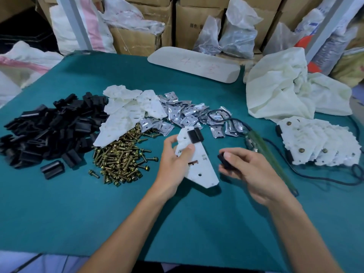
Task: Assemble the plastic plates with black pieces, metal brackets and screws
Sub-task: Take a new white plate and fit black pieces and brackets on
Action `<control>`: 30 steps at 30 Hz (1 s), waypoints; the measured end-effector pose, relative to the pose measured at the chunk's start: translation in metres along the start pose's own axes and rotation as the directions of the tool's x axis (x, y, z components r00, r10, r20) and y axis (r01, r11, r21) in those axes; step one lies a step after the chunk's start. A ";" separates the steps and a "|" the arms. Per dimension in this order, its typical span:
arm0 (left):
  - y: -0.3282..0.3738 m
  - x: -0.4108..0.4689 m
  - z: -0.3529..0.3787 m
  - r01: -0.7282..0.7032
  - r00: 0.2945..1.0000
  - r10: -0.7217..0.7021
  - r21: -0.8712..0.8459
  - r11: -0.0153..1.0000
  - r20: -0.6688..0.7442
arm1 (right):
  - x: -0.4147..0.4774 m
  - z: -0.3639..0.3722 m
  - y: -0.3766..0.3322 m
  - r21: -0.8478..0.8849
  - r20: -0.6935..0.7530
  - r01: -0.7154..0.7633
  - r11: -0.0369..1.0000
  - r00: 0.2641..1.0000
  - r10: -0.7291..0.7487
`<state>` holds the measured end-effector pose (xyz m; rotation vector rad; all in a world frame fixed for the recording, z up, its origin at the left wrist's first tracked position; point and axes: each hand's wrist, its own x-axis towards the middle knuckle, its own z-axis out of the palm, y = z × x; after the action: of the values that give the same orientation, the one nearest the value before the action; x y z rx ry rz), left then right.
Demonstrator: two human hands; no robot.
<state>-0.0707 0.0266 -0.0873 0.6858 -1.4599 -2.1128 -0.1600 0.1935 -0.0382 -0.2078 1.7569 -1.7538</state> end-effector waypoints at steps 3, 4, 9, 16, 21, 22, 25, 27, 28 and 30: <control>0.001 -0.002 0.001 0.014 1.000 -0.014 -0.004 1.000 0.010 | -0.006 0.002 0.022 -0.159 -0.059 0.033 0.987 0.997 -0.043; 0.001 -0.002 0.001 0.015 1.000 -0.015 -0.001 1.000 0.008 | -0.006 0.005 0.026 -0.186 -0.045 0.036 0.982 0.998 -0.045; -0.004 -0.003 0.000 -0.050 0.998 0.053 0.109 0.993 -0.024 | -0.010 0.020 0.026 -0.182 -0.018 0.021 0.983 1.000 -0.025; -0.004 -0.009 0.003 -0.135 0.988 0.154 0.339 0.931 -0.029 | -0.016 0.028 0.035 -0.756 -0.067 0.162 0.634 0.944 -0.322; 0.006 -0.017 0.009 -0.143 0.986 0.163 0.724 0.675 0.043 | 0.006 0.010 0.026 -0.662 -0.135 0.177 0.729 0.928 -0.348; 0.009 -0.016 0.009 -0.189 0.968 0.244 0.801 0.567 0.055 | 0.011 0.010 0.027 -0.608 -0.178 0.177 0.774 0.919 -0.351; 0.027 0.001 0.013 -0.298 0.911 0.394 0.858 0.418 0.125 | 0.020 0.011 0.030 -0.518 -0.278 0.195 0.833 0.882 -0.380; 0.036 0.024 0.026 -0.375 0.900 0.367 0.846 0.380 0.234 | 0.021 0.011 0.034 -0.491 -0.301 0.216 0.844 0.867 -0.397; 0.037 0.036 0.035 -0.427 0.886 0.337 0.843 0.328 0.317 | 0.020 0.010 0.035 -0.484 -0.304 0.224 0.846 0.863 -0.402; 0.034 0.060 0.055 -0.525 0.841 0.257 0.833 0.173 0.476 | 0.020 0.010 0.037 -0.477 -0.307 0.237 0.846 0.857 -0.414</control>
<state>-0.1480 0.0160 -0.0460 0.2992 -2.6960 -0.6732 -0.1584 0.1786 -0.0780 -0.3802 2.5363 -1.7036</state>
